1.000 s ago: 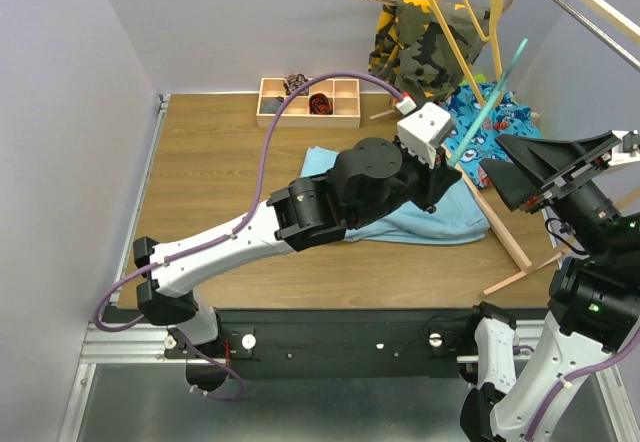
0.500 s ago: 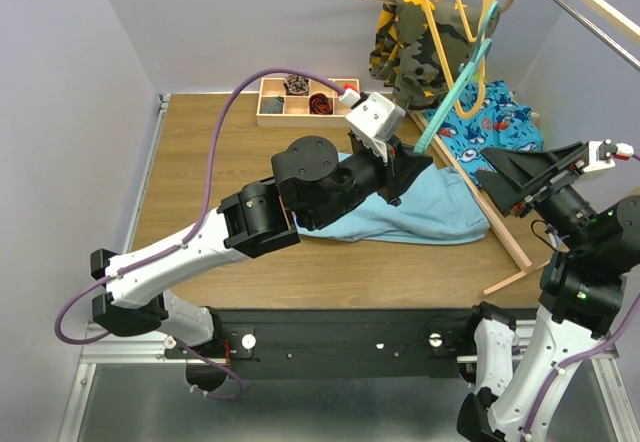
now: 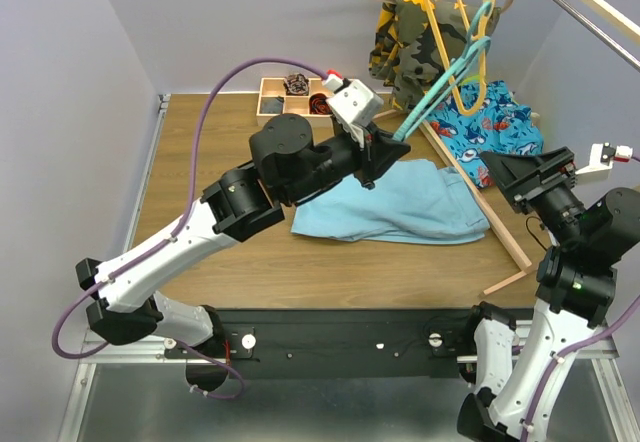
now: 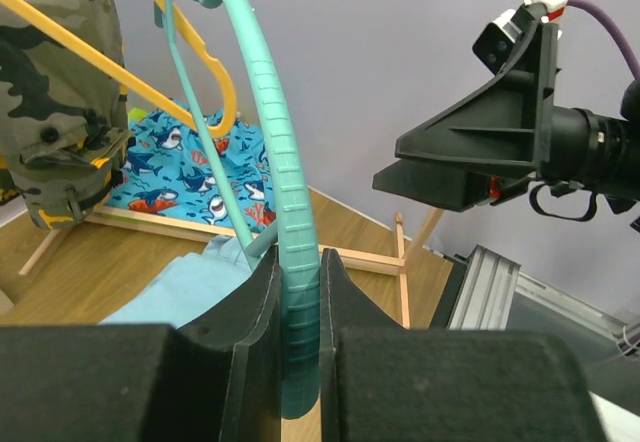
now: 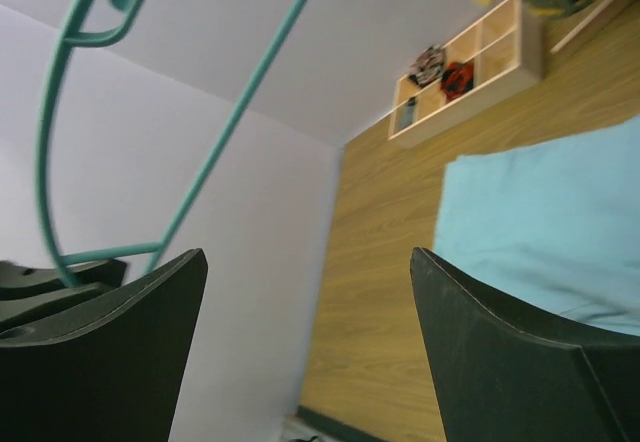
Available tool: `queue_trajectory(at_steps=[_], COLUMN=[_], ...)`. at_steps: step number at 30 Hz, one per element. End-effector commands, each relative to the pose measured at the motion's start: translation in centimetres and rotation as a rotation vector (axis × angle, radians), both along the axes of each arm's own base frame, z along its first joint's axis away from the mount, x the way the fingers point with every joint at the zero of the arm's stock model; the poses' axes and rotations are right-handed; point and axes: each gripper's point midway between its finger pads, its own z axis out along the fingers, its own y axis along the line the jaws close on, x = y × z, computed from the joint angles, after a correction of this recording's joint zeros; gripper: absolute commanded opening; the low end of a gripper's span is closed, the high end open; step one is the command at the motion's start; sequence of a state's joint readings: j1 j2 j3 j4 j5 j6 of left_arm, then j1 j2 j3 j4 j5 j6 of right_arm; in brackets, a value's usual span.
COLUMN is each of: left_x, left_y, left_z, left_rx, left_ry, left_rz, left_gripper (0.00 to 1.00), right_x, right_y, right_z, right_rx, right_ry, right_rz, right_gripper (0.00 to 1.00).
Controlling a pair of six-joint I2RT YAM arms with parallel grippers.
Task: Place the trousers on the hanger
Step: Pick up the hanger from the clothesline.
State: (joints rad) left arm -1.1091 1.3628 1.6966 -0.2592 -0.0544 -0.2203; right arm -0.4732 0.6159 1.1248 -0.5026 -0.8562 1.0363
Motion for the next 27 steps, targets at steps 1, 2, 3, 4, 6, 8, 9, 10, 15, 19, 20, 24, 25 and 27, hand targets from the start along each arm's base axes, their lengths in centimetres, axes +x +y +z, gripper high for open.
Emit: queue_trajectory(at_steps=[1,2,3,4,6,8,9,10,15,19,20,24,25,27], left_x=[-0.9,-0.7,-1.0,-0.8,-0.8,-0.6,-0.6,-0.6,0.3,0.6,0.7,1.5,1.7,2.3], left_y=[2.2,2.2,2.1,2.2,1.9,1.9,1.8,2.0,2.1,2.2,2.0,2.3,2.4,2.7], left_z=[2.8,2.6,2.7,2.7,2.3,2.2,2.2,2.6,1.9,2.1,1.7,1.7,1.7,1.7], left_rx=[-0.041,-0.033,-0.032,-0.029,-0.017,-0.011,-0.007,-0.011,0.032,0.032,0.043,0.055,0.057,0.061], left_ry=[-0.088,-0.088,-0.09,-0.091,-0.086,-0.083,-0.08,-0.085,-0.063,-0.051,-0.037,-0.011,-0.007,0.004], left_rz=[-0.089,-0.096,-0.125,-0.127,-0.152,-0.157,-0.172,-0.172,-0.193,-0.224,-0.231,-0.234,-0.23,-0.222], left_gripper=[0.0,0.0,0.0,0.0,0.0,0.0,0.0,0.0,0.0,0.0,0.0,0.0,0.0,0.0], right_x=[1.8,2.1,2.4,2.6,3.3,3.8,4.1,4.4,6.6,8.2,8.4,10.2,10.5,11.6], right_y=[-2.9,-3.2,-3.5,-3.8,-4.7,-5.2,-5.4,-5.5,-6.3,-7.0,-7.1,-7.6,-7.4,-7.3], right_z=[-1.9,-2.2,-2.4,-2.6,-3.0,-3.3,-3.3,-3.5,-3.4,-3.4,-3.3,-3.2,-3.2,-3.3], right_rx=[-0.188,-0.196,-0.209,-0.217,-0.246,-0.254,-0.265,-0.264,-0.262,-0.261,-0.264,-0.283,-0.286,-0.294], right_ry=[-0.002,0.005,0.008,0.012,0.022,0.033,0.024,0.026,-0.004,-0.022,-0.03,-0.056,-0.059,-0.06], right_rz=[-0.128,-0.139,-0.144,-0.155,-0.186,-0.2,-0.202,-0.203,-0.187,-0.185,-0.184,-0.175,-0.164,-0.145], right_gripper=[0.9,0.9,0.9,0.9,0.9,0.9,0.9,0.9,0.83,0.79,0.79,0.79,0.79,0.78])
